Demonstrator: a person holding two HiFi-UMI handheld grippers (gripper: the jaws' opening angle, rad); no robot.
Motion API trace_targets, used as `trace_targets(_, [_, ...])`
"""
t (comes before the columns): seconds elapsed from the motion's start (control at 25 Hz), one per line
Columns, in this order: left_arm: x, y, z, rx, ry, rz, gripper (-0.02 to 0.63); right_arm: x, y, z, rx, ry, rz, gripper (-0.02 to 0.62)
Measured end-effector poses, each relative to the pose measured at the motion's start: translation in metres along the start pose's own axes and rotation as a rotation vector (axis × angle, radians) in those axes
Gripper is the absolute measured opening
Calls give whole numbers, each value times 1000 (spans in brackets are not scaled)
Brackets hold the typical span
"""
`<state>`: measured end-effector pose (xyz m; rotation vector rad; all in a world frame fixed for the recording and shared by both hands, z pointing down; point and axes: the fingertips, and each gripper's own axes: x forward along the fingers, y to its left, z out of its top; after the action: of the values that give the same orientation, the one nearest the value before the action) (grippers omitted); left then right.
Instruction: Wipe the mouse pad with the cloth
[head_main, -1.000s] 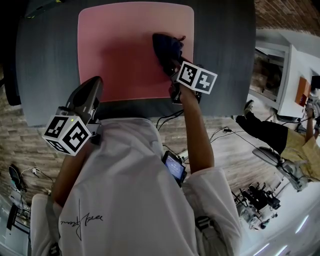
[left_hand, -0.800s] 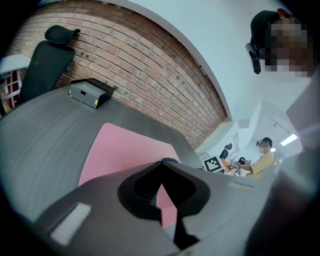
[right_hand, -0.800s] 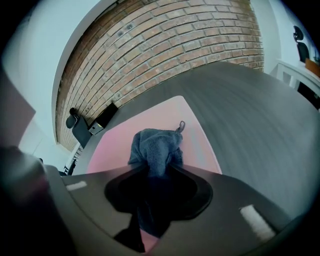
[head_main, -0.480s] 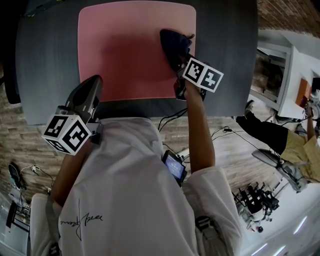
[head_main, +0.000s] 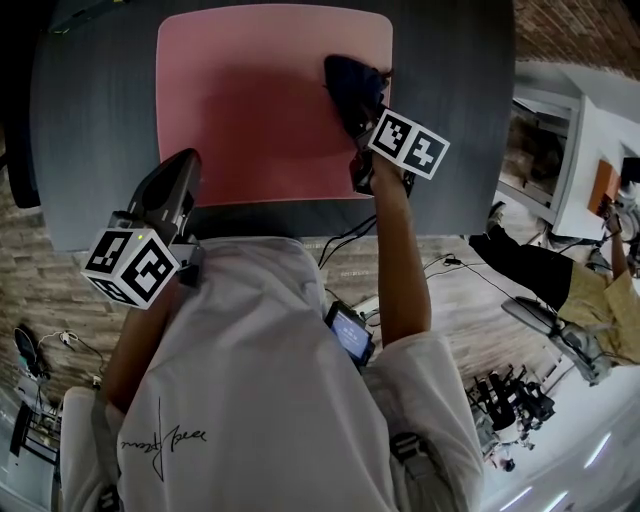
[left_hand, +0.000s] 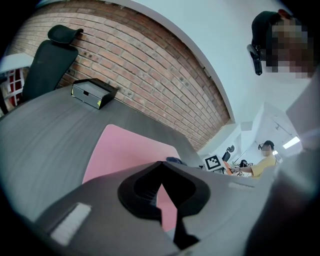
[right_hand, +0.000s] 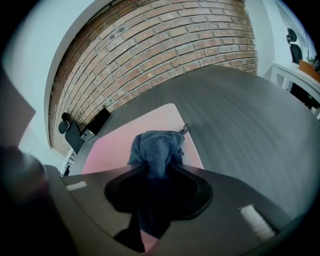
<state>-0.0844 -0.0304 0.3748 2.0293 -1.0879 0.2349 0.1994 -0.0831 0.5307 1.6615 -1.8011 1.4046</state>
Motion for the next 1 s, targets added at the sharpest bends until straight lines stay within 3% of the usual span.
trace_targets(0.28, [0, -2, 4, 38, -13, 12, 12, 7, -2, 14, -25, 0, -21, 114])
trace_targets(1.0, [-14, 19, 9, 0, -34, 18, 12, 29, 21, 34, -58, -2, -37, 114])
